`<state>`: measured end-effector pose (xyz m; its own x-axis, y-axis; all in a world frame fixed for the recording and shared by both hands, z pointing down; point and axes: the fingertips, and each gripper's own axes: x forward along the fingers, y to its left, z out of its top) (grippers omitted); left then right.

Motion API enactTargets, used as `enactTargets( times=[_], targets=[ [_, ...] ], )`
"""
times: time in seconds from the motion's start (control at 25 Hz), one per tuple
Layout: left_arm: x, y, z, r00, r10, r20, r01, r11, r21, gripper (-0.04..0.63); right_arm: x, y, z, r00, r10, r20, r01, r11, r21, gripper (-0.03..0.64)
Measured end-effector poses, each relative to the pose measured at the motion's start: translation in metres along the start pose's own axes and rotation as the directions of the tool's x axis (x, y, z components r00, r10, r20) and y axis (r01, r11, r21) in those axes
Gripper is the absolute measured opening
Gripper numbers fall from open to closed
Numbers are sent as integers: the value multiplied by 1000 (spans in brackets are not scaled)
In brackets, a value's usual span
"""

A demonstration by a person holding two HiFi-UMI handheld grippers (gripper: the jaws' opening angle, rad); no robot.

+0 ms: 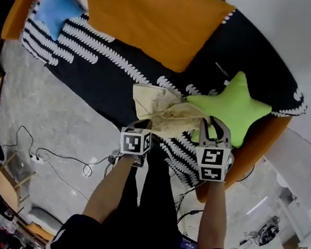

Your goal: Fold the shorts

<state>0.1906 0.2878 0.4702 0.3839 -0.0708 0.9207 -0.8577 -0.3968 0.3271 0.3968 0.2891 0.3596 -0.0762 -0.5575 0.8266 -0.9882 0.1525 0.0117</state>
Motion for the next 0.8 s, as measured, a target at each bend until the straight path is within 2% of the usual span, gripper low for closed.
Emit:
enactTargets(
  times=[0.12,0.28,0.4,0.48,0.6,0.68,0.72,0.8],
  targets=[
    [-46,9,17,988,75,136,-70,997,-37,12,-33,22,12,999,18,51,-17,1000,-9,91],
    [-124,23,27,949,144,280,-125,988,-87,12,-73,56,21,995,77,69,-72,995,-70,89],
    [-172,30,32,922,168,348,-136,984,-114,12,-94,74,37,988,133,84,-123,986,-116,89],
    [-198,35,42,900,182,397,-145,982,-123,12,-101,83,56,982,145,118,-127,981,-147,89],
    [-240,46,64,846,211,490,-141,974,-175,12,-112,94,90,973,152,171,-121,976,-180,89],
    [-264,51,79,818,212,535,-122,972,-199,12,-119,99,105,973,158,170,-122,972,-202,89],
    [-273,52,89,812,203,548,-115,975,-190,12,-119,100,110,973,167,161,-131,969,-210,88],
    [-285,55,111,812,173,557,-103,982,-155,12,-114,100,119,972,195,132,-165,965,-206,87]
  ],
)
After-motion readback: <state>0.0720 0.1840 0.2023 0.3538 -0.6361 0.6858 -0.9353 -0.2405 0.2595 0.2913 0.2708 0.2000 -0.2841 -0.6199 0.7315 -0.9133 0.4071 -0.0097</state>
